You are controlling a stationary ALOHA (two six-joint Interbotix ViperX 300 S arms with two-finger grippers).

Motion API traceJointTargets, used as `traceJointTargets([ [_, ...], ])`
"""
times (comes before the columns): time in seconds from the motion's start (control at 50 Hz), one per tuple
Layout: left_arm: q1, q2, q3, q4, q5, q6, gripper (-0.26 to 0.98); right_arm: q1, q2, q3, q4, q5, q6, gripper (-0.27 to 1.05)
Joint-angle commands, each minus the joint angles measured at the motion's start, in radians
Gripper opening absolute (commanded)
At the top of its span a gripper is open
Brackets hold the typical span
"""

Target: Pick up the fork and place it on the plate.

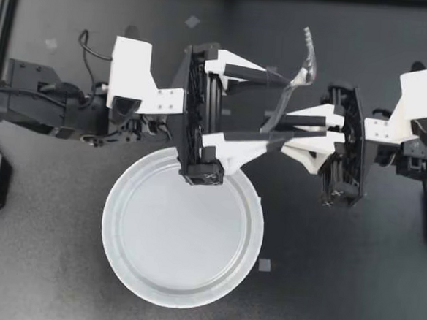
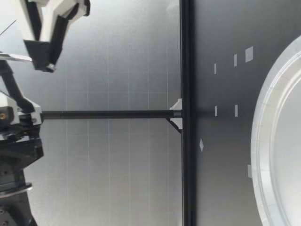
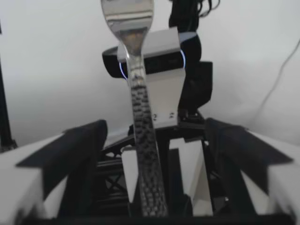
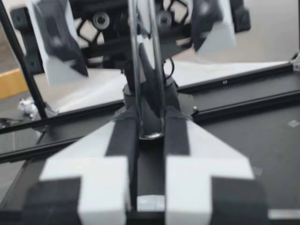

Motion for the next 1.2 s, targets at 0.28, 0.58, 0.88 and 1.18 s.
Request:
traceJointTargets([
  [0.28,0.009,-0.143,0.057,0.000,0.098,0.058,0.90,-0.014,-0.115,0.014,0.020,0.255,0.005,-0.17],
  [0.58,0.011,-0.457,0.298,-0.061,0.241,0.104,0.90,0.067,-0.414,0.072,0.028,0.819,0.074,-0.17],
  [0.88,0.011,-0.555,0.451,-0.179,0.156,0.106,0.90,0.207,-0.459,0.144,0.083,1.052,0.288,-0.17],
  [1.18,0.011,-0.454,0.422,-0.198,0.147,0.103,0.89,0.290,-0.199,0.114,0.084,1.098,0.408,-0.17],
])
